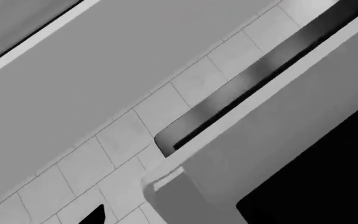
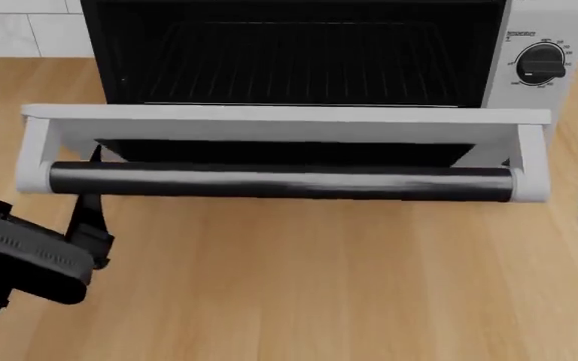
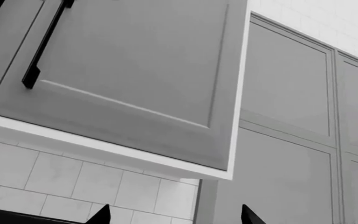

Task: Close the toaster oven door.

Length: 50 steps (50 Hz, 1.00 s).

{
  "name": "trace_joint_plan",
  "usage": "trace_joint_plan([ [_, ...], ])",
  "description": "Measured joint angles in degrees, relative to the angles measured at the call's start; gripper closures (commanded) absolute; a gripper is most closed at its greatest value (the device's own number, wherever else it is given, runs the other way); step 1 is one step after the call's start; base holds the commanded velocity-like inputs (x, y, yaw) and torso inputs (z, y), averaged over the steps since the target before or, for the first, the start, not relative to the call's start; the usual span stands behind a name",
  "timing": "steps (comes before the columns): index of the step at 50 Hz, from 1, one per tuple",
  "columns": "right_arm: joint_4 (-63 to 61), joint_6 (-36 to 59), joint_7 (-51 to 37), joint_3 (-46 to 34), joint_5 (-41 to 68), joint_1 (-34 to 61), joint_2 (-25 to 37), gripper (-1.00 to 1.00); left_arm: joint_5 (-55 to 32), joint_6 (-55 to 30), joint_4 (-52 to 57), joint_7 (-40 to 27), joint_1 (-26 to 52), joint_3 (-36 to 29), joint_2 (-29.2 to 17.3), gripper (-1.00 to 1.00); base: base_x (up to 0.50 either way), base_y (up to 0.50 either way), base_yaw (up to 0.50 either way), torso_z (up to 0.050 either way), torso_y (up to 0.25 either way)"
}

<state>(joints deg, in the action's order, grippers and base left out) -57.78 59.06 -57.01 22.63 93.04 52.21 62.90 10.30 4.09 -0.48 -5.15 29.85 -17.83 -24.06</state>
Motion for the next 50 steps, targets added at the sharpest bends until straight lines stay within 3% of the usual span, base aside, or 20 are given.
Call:
trace_joint_plan([
  [13, -0.3, -0.3, -0.4, 1.7, 1.4, -0.7, 0.6, -1.00, -8.6, -13.7, 6.4, -2.0, 0.7, 2.7, 5.8, -1.00, 0.00, 0.00, 0.00, 0.001, 0.001],
  [28, -0.5, -0.4, -1.0, 3.0, 2.6, -1.0, 1.0, -1.00, -12.2, -26.1, 5.3, -1.3, 8.2, 2.4, 8.9, -1.00, 0.00, 0.00, 0.00, 0.000, 0.000],
  [50, -0.7, 0.4, -0.5, 5.8, 3.0, -2.6, 0.8, -1.00, -11.7, -23.1, -19.2, -1.2, 22.7, -0.1, 13.1, -1.00, 0.00, 0.00, 0.00, 0.000, 0.000],
])
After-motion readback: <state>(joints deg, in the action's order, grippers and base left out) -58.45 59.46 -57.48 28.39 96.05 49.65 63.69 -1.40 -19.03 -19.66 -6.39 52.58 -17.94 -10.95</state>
